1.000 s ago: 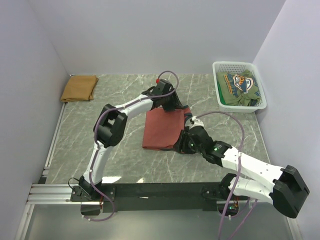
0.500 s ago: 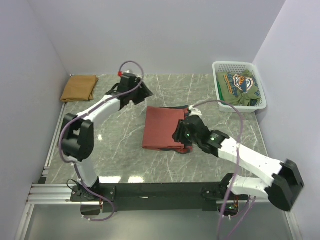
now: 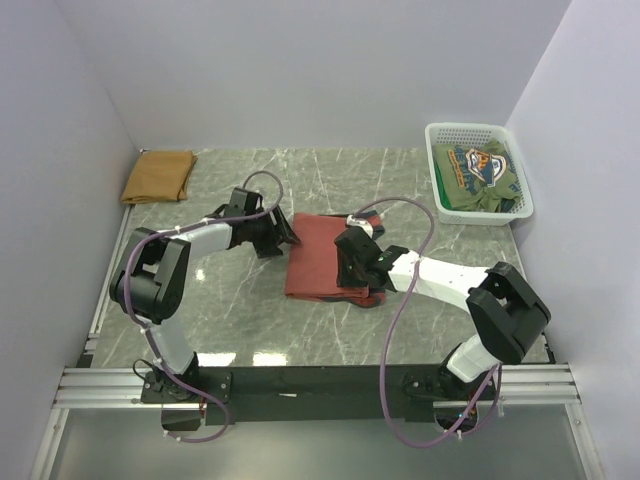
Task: Fold and stack the tank tops
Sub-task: Fold the tank top, then neatly place the folded tank top to the corner
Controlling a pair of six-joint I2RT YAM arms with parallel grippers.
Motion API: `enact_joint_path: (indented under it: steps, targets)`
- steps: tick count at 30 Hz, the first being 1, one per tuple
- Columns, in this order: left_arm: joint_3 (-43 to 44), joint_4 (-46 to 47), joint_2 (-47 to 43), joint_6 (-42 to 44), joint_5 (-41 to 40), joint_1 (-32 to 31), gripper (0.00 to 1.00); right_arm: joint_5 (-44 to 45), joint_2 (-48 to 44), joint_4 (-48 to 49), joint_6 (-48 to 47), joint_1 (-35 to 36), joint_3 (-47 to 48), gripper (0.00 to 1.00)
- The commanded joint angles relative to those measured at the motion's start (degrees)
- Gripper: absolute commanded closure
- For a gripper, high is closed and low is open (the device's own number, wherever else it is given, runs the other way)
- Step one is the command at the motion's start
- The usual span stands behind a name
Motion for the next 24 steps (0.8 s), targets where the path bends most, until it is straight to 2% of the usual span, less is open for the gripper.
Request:
enact_joint_path:
  steps: [1, 13, 17, 19, 24]
  targets:
    - [-2.7, 5.0, 0.5, 2.1, 6.3, 0.2, 0.29, -0.3, -0.5, 3.4, -0.2, -0.4, -1.8, 0.64]
    - [-4.5, 6.3, 5.3, 1.9, 5.6, -1.9, 0.31, -3.3, -0.2, 6.9, 0.2, -2.2, -6.5, 0.67]
    - [-3.7, 5.1, 7.7, 1.5, 4.3, -3.3, 0.35, -3.8, -0.9, 7.6, 0.0, -3.1, -7.2, 0.68]
    - [-3.1, 3.4, 8.0, 1.8, 1.1, -4.2, 0.37, -4.3, -1.3, 7.8, -0.1, -3.4, -7.7, 0.68]
    - [0.2, -4.1, 8.5, 2.4, -8.7, -5.8, 0.50, -5.3, -2.0, 8.4, -0.2, -4.0, -8.2, 0.68]
